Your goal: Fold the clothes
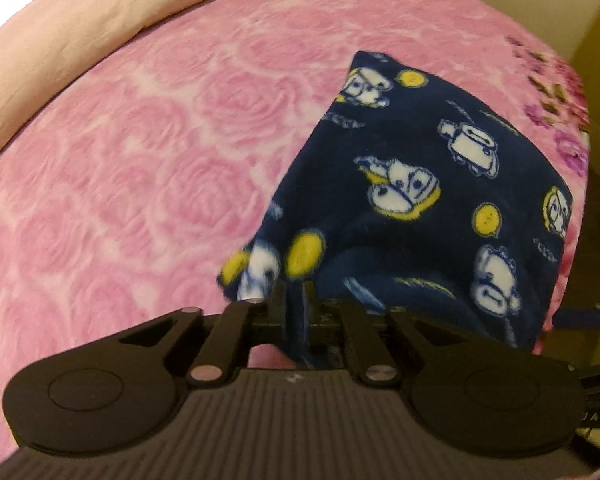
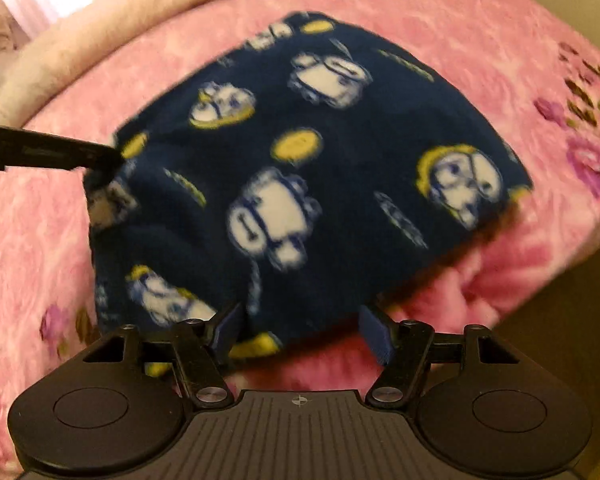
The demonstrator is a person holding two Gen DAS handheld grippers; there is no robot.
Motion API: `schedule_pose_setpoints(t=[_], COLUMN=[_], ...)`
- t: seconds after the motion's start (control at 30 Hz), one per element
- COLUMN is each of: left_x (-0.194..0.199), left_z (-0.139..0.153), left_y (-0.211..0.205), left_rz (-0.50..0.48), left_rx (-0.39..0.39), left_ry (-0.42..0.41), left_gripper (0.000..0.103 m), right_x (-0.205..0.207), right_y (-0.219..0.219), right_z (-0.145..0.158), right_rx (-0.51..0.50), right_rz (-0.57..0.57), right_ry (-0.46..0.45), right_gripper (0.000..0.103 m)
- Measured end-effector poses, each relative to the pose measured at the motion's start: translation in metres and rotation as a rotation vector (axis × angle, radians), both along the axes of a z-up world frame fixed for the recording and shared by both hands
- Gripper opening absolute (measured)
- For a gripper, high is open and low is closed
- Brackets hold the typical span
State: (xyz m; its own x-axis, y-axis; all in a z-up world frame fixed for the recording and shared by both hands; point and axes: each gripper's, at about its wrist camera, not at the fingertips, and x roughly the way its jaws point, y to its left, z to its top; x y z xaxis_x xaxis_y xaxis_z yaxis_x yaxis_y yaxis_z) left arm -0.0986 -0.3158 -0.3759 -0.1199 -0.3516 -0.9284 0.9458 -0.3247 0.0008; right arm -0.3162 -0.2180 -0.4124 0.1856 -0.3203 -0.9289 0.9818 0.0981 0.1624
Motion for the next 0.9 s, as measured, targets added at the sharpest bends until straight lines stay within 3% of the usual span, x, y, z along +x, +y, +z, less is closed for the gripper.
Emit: schedule_pose_setpoints(t=[0.1,0.23,0.6,0.9], left_x=[-0.008,-0.013,-0.006,-0.010], left_z=[0.020,0.048,0.102,0.119], left_y=[0.010,0.026,0.050,0.053], left_rz=[0.064,0.116,0.174,0.291], left_rx=[0.045,0.068,0.048,0.054], left_ry=[-0.034,-0.030,-0.044,-0.017], left_gripper=[0.021,0.029,0.034,0.035], right_x=[-0.005,-0.005,0.011,0.015], right_y=[-0.006,-0.007,-0.017,-0.041], right_z=[0.014,0.043,0.102,0.108], right_rx=[0.073,0.074,0.043,0.073], right_rz=[-0.003,0.000,0.080,0.218], right_ry=[0.003,-0.002,0.046,0.061], right_gripper=[0.067,0.067,0.067,0.067])
